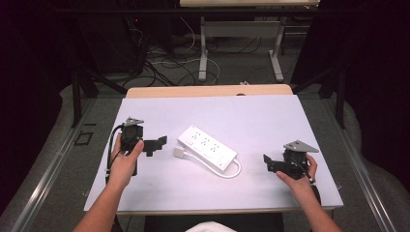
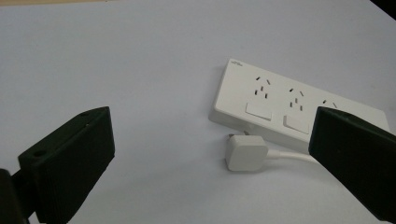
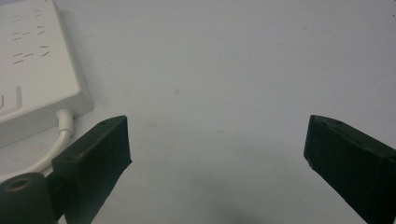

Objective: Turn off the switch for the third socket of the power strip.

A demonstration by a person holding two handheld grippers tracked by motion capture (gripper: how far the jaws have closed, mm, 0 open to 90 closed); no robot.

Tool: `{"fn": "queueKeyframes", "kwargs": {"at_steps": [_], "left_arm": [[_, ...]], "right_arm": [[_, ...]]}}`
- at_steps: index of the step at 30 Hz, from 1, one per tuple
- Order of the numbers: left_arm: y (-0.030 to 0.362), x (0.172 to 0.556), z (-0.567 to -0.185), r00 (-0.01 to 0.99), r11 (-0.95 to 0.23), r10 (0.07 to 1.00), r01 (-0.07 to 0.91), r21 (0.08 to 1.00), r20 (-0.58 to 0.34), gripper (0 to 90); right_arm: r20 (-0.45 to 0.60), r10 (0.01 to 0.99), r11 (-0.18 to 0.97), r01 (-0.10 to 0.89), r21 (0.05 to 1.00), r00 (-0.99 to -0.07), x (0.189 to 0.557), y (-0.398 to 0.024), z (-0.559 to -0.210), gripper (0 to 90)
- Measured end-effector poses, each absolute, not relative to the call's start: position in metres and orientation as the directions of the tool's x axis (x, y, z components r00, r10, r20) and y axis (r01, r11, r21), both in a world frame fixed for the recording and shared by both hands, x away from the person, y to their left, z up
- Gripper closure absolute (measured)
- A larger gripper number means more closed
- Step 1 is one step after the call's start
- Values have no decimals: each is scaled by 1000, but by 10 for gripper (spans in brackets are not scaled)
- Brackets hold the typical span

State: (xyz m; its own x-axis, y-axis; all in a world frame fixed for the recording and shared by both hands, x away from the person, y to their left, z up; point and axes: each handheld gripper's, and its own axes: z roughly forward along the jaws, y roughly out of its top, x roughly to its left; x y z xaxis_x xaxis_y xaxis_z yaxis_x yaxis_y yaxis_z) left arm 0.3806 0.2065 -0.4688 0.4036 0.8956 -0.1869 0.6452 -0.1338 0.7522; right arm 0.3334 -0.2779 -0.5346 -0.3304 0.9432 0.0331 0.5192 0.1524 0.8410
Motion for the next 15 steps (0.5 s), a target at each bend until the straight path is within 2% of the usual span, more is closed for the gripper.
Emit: {"fn": "queueKeyframes", "kwargs": {"at_steps": [15], "left_arm": [[229,372,-484,347,-115,925,647,753,-156,4]], "right_arm": [[26,943,159,516,842,-332,334,-278,-535,65]]}}
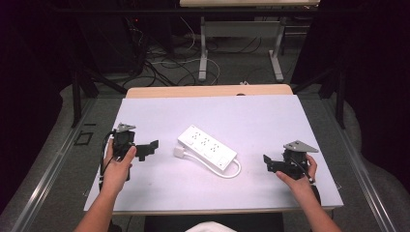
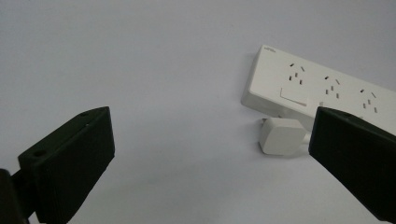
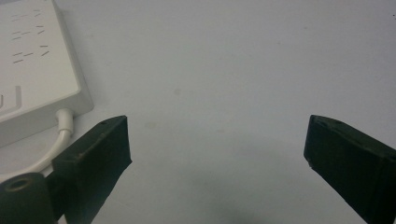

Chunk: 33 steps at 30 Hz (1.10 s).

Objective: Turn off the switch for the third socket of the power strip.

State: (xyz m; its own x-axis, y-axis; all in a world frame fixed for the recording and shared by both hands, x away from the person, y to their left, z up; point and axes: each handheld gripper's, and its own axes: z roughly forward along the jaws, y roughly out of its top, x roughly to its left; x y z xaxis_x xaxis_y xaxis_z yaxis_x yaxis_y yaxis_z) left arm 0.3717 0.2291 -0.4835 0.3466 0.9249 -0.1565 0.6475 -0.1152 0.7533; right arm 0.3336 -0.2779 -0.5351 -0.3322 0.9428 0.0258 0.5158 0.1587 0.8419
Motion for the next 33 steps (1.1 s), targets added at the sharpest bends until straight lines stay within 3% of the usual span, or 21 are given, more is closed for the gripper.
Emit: {"fn": "queueKeyframes", "kwargs": {"at_steps": [33], "left_arm": [[251,357,-523,340,-78,920,645,760,-194,9]], "right_arm": [[27,943,157,518,841,-331,334,-278,-535,65]]}}
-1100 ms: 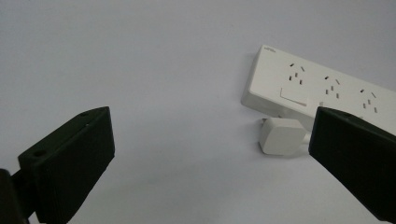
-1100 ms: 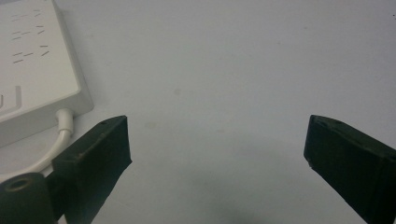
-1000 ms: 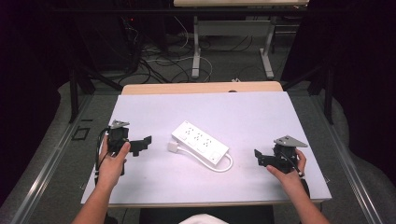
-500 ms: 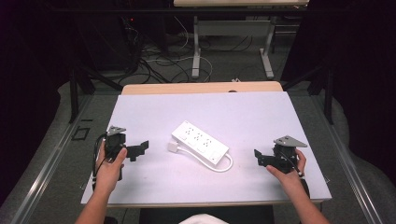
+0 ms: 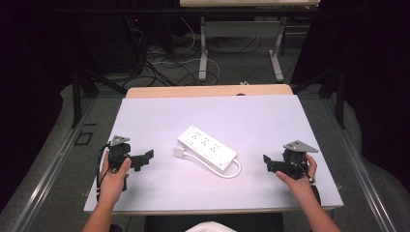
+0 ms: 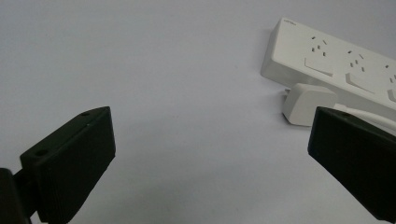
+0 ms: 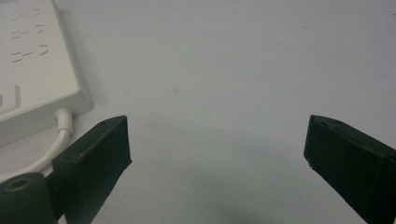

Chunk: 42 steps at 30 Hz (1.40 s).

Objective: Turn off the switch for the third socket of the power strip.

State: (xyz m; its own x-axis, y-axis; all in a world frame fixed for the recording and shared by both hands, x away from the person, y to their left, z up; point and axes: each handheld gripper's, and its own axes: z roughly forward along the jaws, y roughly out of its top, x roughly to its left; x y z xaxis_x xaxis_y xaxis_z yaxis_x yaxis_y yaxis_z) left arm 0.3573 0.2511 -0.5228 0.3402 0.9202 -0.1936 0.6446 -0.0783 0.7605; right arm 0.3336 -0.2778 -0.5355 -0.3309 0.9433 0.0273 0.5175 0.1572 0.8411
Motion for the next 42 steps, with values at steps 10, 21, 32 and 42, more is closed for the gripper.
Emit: {"fn": "queueKeyframes", "kwargs": {"at_steps": [10,21,32,42], "left_arm": [[256,356,-529,322,-66,927,643,763,-191,13],[257,356,-536,314,-61,930,646,761,-191,19],[259,356,-541,300,-66,937,652,755,-177,24],[259,355,-543,303,-80,939,657,750,-165,30]], "right_arm": [[25,944,158,517,841,-329,333,-278,-535,66],[22,945,158,516,842,-325,334,-278,-536,66],[22,943,162,517,841,-332,334,-279,-535,66],[22,942,165,517,840,-336,334,-279,-536,66]]}}
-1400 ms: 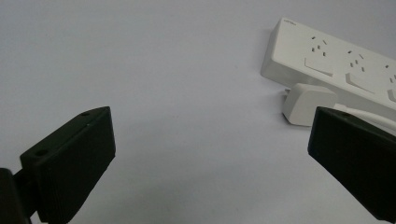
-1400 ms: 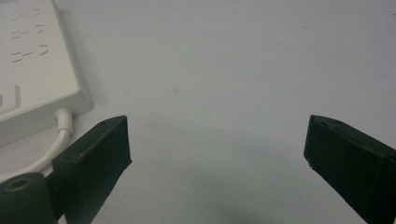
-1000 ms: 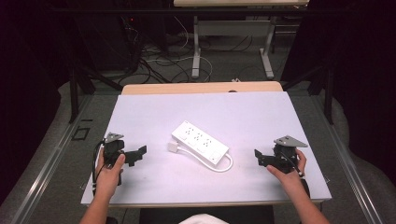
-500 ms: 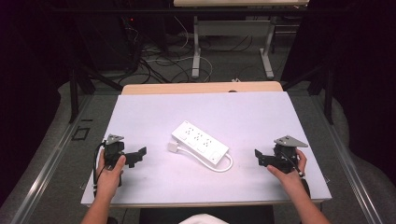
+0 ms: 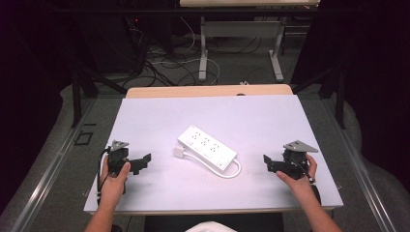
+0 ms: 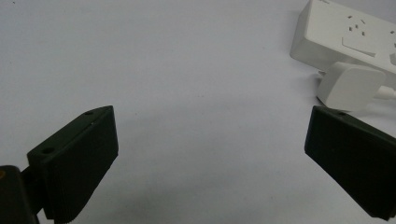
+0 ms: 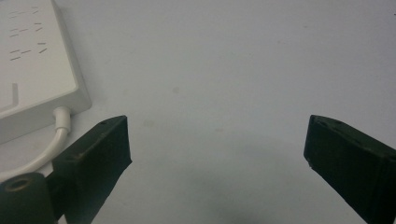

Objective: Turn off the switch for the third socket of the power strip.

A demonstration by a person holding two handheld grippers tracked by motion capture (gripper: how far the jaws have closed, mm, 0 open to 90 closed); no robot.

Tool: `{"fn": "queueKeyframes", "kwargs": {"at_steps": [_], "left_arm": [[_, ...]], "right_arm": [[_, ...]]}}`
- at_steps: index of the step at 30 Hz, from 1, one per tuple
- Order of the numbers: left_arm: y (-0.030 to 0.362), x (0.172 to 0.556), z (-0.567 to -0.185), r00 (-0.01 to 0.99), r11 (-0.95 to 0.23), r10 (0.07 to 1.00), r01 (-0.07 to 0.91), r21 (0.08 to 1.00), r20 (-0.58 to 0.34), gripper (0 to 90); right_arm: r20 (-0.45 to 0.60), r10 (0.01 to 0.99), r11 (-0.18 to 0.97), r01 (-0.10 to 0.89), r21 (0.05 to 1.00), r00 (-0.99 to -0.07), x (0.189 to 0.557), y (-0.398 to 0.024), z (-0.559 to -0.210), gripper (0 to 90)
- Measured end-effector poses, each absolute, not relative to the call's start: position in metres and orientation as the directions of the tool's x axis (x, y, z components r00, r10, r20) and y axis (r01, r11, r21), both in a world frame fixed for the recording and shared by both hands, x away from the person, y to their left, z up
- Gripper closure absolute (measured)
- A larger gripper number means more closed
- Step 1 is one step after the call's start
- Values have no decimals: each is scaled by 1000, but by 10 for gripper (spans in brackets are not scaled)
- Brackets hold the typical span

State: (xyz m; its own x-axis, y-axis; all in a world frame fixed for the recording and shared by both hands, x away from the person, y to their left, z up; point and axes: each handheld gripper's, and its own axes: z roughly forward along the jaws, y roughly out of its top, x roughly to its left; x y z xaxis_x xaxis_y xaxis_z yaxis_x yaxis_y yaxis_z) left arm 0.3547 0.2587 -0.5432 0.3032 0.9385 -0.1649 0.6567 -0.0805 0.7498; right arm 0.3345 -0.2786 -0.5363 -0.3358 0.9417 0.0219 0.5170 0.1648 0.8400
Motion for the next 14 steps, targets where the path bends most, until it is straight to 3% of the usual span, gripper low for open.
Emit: {"fn": "queueKeyframes", "kwargs": {"at_steps": [14], "left_arm": [[258,356,-545,303,-74,938,648,758,-167,33]], "right_arm": [[26,942,162,520,839,-335,335,-279,-537,67]]}}
